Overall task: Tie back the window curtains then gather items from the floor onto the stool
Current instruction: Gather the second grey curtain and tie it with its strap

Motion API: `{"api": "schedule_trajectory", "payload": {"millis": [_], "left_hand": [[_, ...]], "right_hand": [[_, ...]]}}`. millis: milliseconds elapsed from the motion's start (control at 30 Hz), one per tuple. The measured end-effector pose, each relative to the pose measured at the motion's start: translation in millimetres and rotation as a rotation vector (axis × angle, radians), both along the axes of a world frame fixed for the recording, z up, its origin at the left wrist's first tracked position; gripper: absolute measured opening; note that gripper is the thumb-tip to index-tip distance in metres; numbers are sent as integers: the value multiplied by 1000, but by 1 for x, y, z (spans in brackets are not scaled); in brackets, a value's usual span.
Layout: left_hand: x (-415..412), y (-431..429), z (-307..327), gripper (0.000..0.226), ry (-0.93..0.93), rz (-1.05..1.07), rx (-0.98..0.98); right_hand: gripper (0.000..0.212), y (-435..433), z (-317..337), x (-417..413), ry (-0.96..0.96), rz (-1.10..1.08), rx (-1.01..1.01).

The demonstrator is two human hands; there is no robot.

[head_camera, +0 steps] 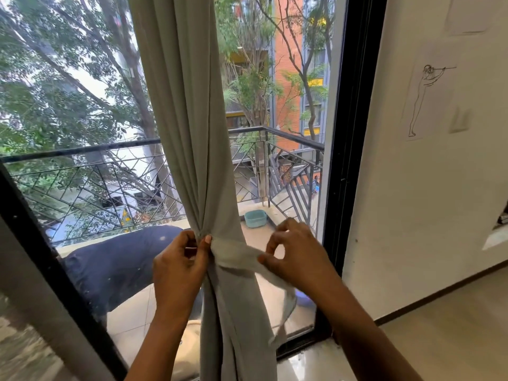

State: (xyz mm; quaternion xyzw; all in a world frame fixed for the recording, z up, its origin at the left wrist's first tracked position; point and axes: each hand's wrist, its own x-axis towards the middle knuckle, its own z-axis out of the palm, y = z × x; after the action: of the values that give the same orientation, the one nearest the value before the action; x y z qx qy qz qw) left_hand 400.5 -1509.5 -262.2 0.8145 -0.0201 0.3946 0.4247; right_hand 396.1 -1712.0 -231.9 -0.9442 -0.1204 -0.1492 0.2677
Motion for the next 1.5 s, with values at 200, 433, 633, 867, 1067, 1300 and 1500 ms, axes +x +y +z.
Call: {"api": "schedule_trajectory", "payload": {"millis": [200,433,633,867,1067,1300,1500], "left_hand": [[-5,-20,7,30,19,82,98],[1,-2,23,42,136,116,57],[16,15,32,30,317,-33,46],[31,8,57,11,533,-177,59],[39,8,66,19,602,-162,87],[42,-4,76,22,685,-217,42],[39,3,78,9,615,-423,-53]], "right_hand": [[26,35,24,71,-112,-197,-121],[15,77,5,90,312,311,764],[50,57,-27,56,286,512,792],[58,52,-27,60,197,410,682],[54,55,-26,59,124,363,647],[67,59,-30,63,105,271,672],[45,50,-22,68,-53,171,566]]}}
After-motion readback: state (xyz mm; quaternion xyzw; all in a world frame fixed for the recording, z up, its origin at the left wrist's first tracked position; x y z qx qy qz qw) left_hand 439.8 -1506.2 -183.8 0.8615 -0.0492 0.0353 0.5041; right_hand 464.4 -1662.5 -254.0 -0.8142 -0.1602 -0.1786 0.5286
